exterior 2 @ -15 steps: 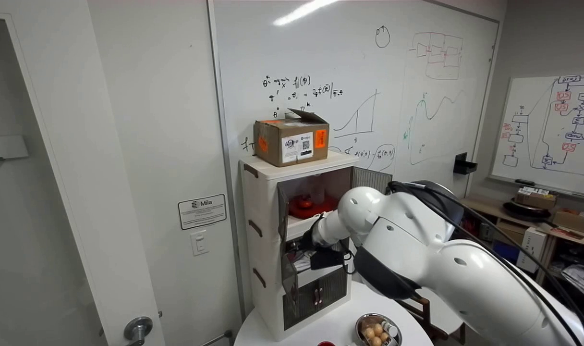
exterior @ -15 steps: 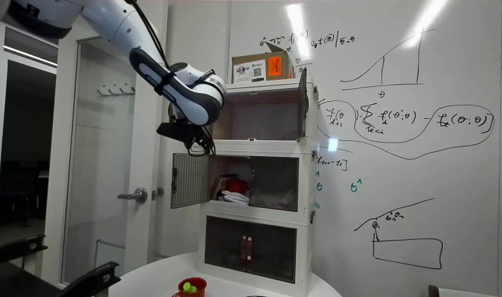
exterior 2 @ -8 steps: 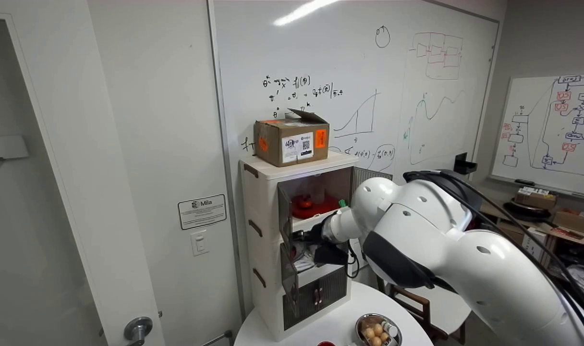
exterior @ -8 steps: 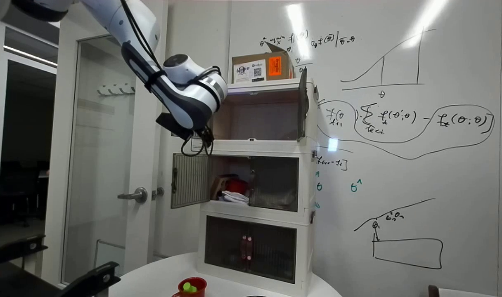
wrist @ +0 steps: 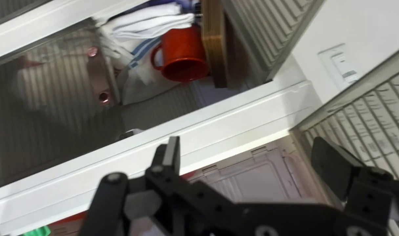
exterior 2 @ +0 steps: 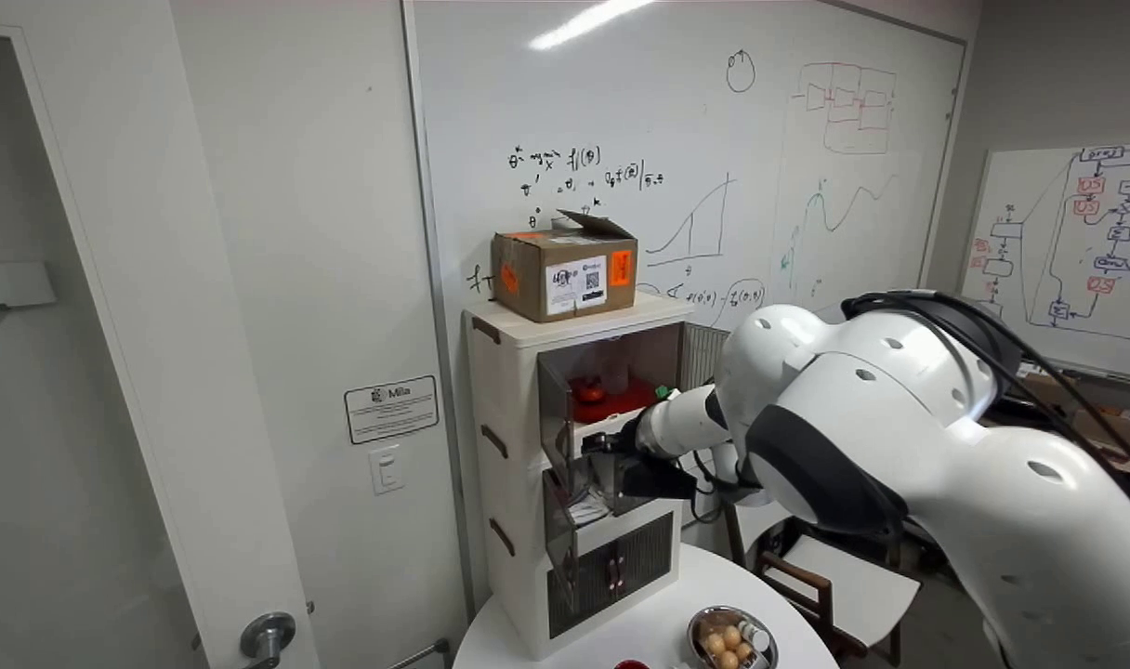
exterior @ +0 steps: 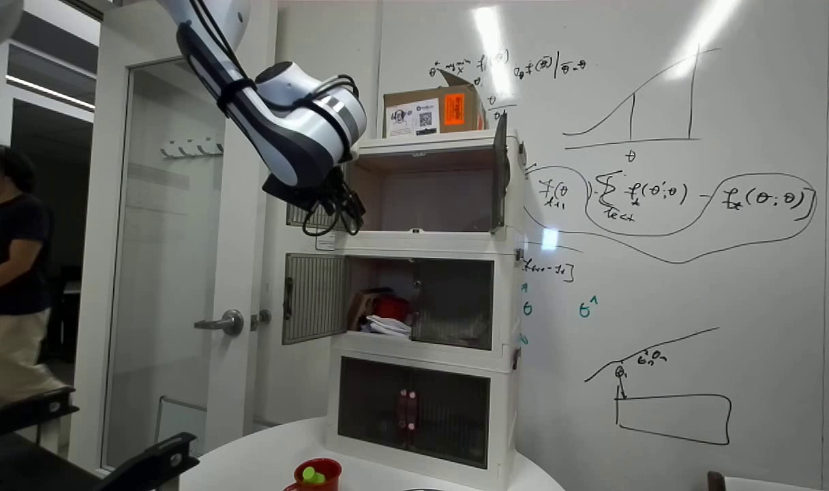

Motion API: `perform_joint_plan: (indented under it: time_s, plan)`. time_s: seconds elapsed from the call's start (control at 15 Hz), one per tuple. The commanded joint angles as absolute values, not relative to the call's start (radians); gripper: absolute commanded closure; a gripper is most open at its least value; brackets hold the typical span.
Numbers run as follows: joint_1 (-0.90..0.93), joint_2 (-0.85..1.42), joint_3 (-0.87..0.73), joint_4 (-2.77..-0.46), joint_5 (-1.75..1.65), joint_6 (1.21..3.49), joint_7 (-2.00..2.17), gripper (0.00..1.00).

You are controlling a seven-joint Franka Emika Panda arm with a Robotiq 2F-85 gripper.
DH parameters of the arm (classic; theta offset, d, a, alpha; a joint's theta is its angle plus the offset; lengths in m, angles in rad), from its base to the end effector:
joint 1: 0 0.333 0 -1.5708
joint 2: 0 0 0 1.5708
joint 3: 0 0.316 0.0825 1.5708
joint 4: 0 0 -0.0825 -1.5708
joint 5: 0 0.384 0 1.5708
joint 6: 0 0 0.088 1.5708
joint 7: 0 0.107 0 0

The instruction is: Open the door to the top compartment

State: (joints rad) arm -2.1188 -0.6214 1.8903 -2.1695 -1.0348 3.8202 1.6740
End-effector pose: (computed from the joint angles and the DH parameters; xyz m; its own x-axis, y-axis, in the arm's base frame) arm 0.5587 0.0592 0.3456 0.5989 -0.3001 0.7424 -0.0809 -0.9450 -0.3168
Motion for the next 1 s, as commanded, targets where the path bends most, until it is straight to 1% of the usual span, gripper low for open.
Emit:
perform_joint_plan:
  time_s: [0.0, 0.13, 0.2, 0.47, 0.6, 0.8, 0.87, 0.93]
  plan:
    - [-2.026, -0.495, 1.807, -2.285, -1.067, 3.633, 1.455, 0.0]
    - [-1.958, -0.467, 1.717, -2.333, -1.053, 3.566, 1.312, 0.0]
    - [-1.907, -0.535, 1.612, -2.333, -1.105, 3.614, 1.339, 0.0]
    - [-1.78, -0.577, 1.374, -2.406, -1.203, 3.726, 1.169, 0.0]
    - [-1.739, -0.601, 1.304, -2.431, -1.222, 3.803, 1.085, 0.0]
    - [-1.712, -0.599, 1.272, -2.474, -1.238, 3.873, 0.996, 0.0]
    - [-1.558, -0.372, 1.201, -2.527, -1.193, 3.652, 0.836, 0.0]
    - [-1.573, -0.354, 1.219, -2.502, -1.189, 3.625, 0.841, 0.0]
